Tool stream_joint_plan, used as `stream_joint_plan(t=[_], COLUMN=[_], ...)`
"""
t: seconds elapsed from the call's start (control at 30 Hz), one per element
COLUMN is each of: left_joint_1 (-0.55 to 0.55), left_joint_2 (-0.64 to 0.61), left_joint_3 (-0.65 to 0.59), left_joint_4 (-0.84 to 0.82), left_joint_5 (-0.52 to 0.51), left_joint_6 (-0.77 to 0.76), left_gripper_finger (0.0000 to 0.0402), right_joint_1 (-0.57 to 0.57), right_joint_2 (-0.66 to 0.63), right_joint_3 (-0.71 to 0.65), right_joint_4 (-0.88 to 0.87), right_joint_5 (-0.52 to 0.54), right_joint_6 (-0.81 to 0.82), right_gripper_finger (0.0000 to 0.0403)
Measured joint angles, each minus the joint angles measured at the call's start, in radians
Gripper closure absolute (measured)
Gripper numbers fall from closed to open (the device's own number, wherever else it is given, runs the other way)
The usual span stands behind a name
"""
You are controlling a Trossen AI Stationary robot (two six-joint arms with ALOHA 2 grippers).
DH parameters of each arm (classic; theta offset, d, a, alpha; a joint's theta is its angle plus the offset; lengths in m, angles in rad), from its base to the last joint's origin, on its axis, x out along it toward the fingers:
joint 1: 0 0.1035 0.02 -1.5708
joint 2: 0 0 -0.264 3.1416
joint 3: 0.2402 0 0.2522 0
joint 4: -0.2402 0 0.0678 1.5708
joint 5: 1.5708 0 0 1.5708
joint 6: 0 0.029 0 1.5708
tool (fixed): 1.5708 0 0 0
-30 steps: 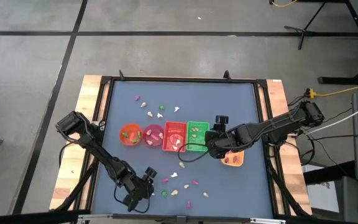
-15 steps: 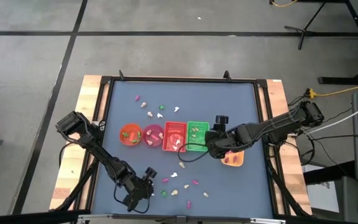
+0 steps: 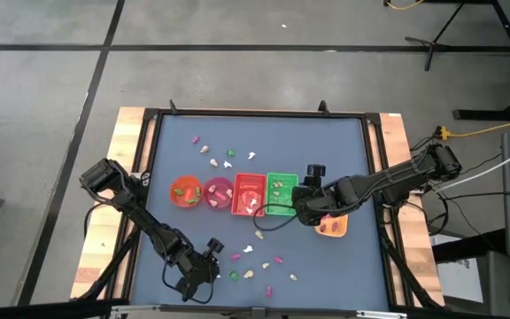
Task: Sort Halloween decoration
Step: Put the white ghost toy into the red bin
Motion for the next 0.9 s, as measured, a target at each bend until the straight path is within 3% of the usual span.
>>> stream_joint_plan(t=[0.4,0.9], left_joint_1=[0.0,0.083], left_joint_2=[-0.002,-0.089], left_joint_3=[0.0,0.015], left_joint_4=[0.002,-0.003], left_joint_5=[-0.01,-0.214], left_joint_6=[-0.001,0.024], left_gripper_finger=[0.0348,0.035], right_joint_1=[0.0,0.0], right_joint_2=[0.0,0.0], right_joint_3=[0.0,0.0], right_joint_4=[0.0,0.002], right_joint_5=[0.0,0.0], right_joint_6=[0.0,0.0], right_gripper_finger=[0.0221,0.0221])
